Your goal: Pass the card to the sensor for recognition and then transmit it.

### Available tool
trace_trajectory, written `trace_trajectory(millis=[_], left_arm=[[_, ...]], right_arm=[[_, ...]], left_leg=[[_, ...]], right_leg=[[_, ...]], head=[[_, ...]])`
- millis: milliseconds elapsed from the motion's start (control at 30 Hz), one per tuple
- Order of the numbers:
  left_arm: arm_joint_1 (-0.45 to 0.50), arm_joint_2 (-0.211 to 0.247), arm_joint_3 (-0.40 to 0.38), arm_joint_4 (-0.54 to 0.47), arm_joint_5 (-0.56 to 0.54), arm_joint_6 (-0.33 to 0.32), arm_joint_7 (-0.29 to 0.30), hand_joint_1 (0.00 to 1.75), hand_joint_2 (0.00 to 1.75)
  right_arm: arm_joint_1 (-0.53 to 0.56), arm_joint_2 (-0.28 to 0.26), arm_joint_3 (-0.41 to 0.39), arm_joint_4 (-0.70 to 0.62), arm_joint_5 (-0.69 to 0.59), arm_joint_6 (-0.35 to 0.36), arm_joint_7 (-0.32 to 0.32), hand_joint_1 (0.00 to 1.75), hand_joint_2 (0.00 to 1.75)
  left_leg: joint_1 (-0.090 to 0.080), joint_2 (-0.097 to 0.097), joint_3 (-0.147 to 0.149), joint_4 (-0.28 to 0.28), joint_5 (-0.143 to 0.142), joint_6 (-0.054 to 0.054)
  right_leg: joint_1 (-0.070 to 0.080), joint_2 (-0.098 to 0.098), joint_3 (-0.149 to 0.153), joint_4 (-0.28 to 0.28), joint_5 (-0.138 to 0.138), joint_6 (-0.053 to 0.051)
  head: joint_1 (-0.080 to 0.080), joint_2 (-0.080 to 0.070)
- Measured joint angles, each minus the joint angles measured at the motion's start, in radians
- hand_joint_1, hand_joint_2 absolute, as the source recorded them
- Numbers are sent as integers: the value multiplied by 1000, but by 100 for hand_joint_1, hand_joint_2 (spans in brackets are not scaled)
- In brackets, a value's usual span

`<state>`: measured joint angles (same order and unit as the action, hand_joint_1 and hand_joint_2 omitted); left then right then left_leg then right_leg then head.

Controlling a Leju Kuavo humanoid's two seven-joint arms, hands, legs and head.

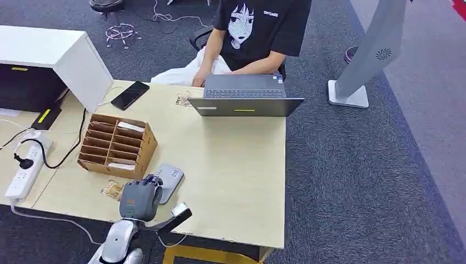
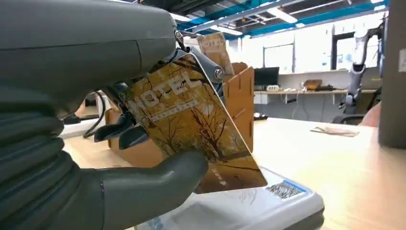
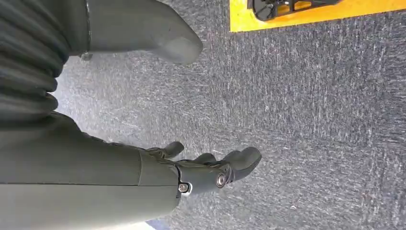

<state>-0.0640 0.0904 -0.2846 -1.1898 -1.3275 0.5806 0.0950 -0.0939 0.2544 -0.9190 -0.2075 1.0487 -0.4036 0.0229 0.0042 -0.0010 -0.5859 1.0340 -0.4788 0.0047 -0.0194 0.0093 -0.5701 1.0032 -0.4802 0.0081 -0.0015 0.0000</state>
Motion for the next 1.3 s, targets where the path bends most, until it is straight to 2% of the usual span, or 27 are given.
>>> trace_trajectory(millis=[300, 800, 900, 1000, 1100, 1233, 1300], left_arm=[[-16, -9, 6, 48, 6, 15, -10, 175, 175], [-7, -11, 6, 37, -10, 37, -17, 175, 175], [6, 0, 19, -10, -21, 77, -9, 175, 175], [20, 16, 53, -124, -41, 106, -19, 175, 175], [27, 18, 94, -232, -45, 114, -51, 175, 175], [35, 18, 111, -305, -47, 114, -57, 175, 175], [43, 13, 124, -342, -56, 114, -97, 175, 175]], right_arm=[[-5, 0, 0, 0, 3, 0, 1, 0, 175], [-4, 0, 0, 0, -13, 2, 1, 0, 175], [-2, 0, 0, 0, -16, 2, 0, 0, 175], [1, 0, 0, 0, -16, 0, -3, 0, 175], [4, 0, 0, 0, -16, 0, -3, 0, 175], [4, 0, 0, 0, -16, -2, -3, 0, 175], [5, 0, 0, 0, -15, -2, -3, 0, 175]], left_leg=[[0, 0, 0, 0, 0, 0], [0, 0, 0, 0, 0, 0], [0, 0, 0, 0, 0, 0], [0, 0, 0, 0, 0, 0], [0, -1, 0, 0, 0, 0], [0, 0, 0, 0, 0, 0], [0, 0, 0, 0, 0, 0]], right_leg=[[0, 0, 0, 0, 0, 0], [0, 0, 1, 0, 0, 0], [0, 0, 1, 0, 0, 0], [0, 0, 0, 0, 0, 0], [0, -1, 0, 0, 0, 0], [0, 0, 1, 0, 0, 0], [0, 0, 0, 0, 0, 0]], head=[[0, 0], [0, 0], [0, 0], [0, 0], [0, 0], [0, 0], [0, 0]])
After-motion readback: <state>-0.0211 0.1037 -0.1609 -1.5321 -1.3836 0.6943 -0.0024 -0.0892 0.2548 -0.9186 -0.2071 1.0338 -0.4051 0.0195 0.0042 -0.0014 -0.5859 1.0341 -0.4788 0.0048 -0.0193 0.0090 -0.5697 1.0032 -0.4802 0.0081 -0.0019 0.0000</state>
